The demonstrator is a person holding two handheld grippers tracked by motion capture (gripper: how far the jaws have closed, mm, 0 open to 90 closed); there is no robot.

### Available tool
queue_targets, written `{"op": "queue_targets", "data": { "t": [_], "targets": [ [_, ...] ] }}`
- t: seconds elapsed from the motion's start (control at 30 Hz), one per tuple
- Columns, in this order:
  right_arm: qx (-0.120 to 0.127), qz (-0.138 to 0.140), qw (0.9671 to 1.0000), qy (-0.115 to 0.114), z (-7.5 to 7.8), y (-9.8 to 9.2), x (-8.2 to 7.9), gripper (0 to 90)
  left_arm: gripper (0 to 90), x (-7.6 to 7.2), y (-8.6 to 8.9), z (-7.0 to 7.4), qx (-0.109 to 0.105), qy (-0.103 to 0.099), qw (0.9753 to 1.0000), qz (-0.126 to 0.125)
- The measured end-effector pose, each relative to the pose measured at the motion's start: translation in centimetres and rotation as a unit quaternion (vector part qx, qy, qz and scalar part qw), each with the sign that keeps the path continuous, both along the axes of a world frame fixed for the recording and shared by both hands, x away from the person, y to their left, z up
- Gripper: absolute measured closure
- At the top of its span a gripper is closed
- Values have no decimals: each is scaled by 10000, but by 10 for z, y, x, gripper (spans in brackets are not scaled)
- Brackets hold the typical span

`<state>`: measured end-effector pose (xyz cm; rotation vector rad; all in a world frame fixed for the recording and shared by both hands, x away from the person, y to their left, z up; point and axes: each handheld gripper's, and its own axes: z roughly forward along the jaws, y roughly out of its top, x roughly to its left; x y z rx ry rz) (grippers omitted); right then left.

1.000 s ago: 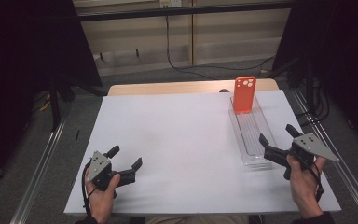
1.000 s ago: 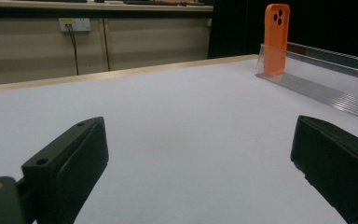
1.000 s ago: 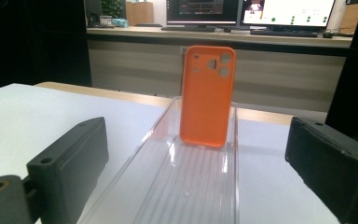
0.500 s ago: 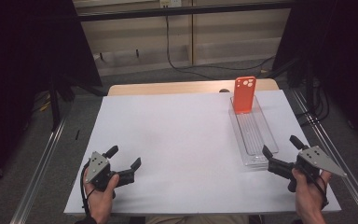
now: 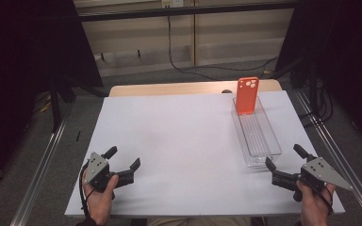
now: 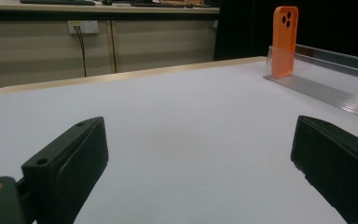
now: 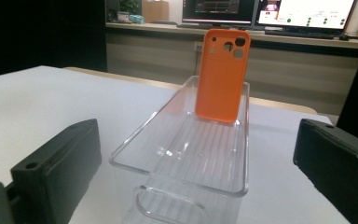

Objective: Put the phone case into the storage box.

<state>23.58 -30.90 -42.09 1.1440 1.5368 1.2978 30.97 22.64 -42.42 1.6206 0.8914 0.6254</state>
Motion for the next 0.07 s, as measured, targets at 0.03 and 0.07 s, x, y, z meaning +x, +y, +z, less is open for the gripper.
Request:
{"op": "queue_targets", "data": {
  "t": [0.03, 0.07],
  "targets": [
    [-25, -5, 10000, 59, -1, 0, 0, 4, 39, 0, -1, 0, 9, -3, 10000, -15],
    [-22, -5, 10000, 59, -1, 0, 1, 4, 39, 0, -1, 0, 49, -14, 10000, -13]
  ]
}}
